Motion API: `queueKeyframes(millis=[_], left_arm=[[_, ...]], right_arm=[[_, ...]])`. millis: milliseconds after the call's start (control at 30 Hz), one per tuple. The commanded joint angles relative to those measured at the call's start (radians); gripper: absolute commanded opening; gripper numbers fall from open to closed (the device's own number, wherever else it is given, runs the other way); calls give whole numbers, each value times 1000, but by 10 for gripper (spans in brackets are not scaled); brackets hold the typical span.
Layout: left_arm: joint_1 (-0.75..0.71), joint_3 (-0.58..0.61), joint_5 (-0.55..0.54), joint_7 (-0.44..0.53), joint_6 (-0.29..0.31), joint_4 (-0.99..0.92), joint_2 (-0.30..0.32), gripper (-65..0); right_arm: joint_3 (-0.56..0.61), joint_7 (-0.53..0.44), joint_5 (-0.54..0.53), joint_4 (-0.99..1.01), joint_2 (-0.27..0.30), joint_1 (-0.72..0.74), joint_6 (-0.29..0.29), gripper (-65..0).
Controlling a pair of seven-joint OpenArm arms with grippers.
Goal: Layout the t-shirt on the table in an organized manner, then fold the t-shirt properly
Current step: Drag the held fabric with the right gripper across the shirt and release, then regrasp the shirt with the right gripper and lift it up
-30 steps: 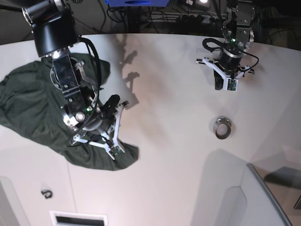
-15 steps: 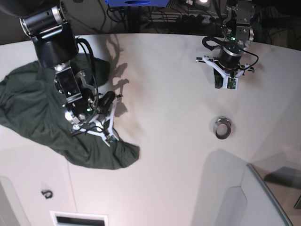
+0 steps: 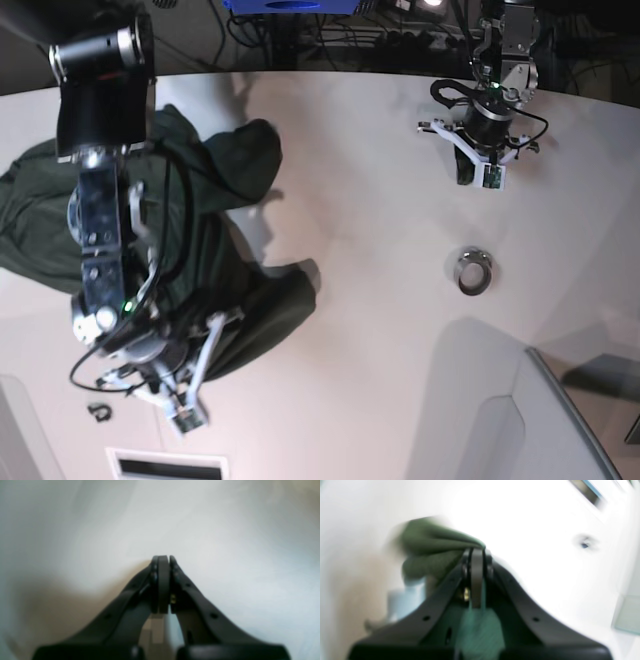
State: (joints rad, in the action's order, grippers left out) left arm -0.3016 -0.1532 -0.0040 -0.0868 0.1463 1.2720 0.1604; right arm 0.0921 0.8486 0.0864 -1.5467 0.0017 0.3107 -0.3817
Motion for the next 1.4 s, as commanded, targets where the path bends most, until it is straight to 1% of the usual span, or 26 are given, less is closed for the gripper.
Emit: queueKeyframes(millis=[0, 100, 167, 233, 300, 367, 400, 433, 500, 567, 633, 767, 833, 1000, 1167, 1267, 1367], left_arm=[[0, 0, -1, 8, -4, 11, 6, -650], [2, 5, -1, 8, -4, 10, 6, -650], [2, 5, -3, 8, -4, 10, 6, -650], [2, 7, -8, 8, -4, 10, 6, -650], [2, 7, -1, 8, -4, 7, 6, -650], [2, 7, 0, 8, -4, 7, 6, -650], [2, 7, 0, 8, -4, 7, 6, -650], [2, 4, 0, 8, -4, 7, 6, -650], [2, 2, 0, 8, -4, 7, 6, -650], [2, 5, 0, 8, -4, 7, 6, -650], [2, 7, 0, 8, -4, 7, 6, -650], [2, 7, 0, 8, -4, 8, 6, -650], [9, 7, 0, 8, -4, 11, 6, -650], [22, 8, 0, 8, -4, 8, 6, -650], [22, 8, 0, 8, -4, 5, 8, -650], [22, 8, 0, 8, -4, 5, 8, -650], [22, 8, 0, 8, -4, 5, 8, -650]], right_arm=[[-21, -16, 0, 85, 4, 44, -6, -650], [-55, -131, 3, 437, 14, 124, 0, -647], [-50, -199, 3, 615, 31, 156, 0, -641], [-50, -205, 3, 679, 34, 172, 0, -581], [-55, -165, 3, 638, 34, 166, 0, -471], [-56, -104, 3, 518, 36, 126, 0, -384], [-58, -73, 3, 409, 37, 84, 0, -351], [-58, -51, 3, 292, 40, 29, 0, -332], [-47, -21, 3, 76, 50, -91, -6, -309], [-45, -1, 3, -36, 47, -183, -7, -306], [-45, 13, 3, -73, 45, -261, -7, -308], [-47, 10, 0, -74, 42, -365, -7, -309], [-47, -15, 0, -68, 40, -397, -7, -311], [-50, -38, 0, 16, 27, -471, -7, -314], [-55, -39, 0, 22, 30, -574, -7, -408], [-56, -36, 2, -16, 59, -614, -1, -416], [-56, -21, 8, -102, 83, -641, 3, -416]])
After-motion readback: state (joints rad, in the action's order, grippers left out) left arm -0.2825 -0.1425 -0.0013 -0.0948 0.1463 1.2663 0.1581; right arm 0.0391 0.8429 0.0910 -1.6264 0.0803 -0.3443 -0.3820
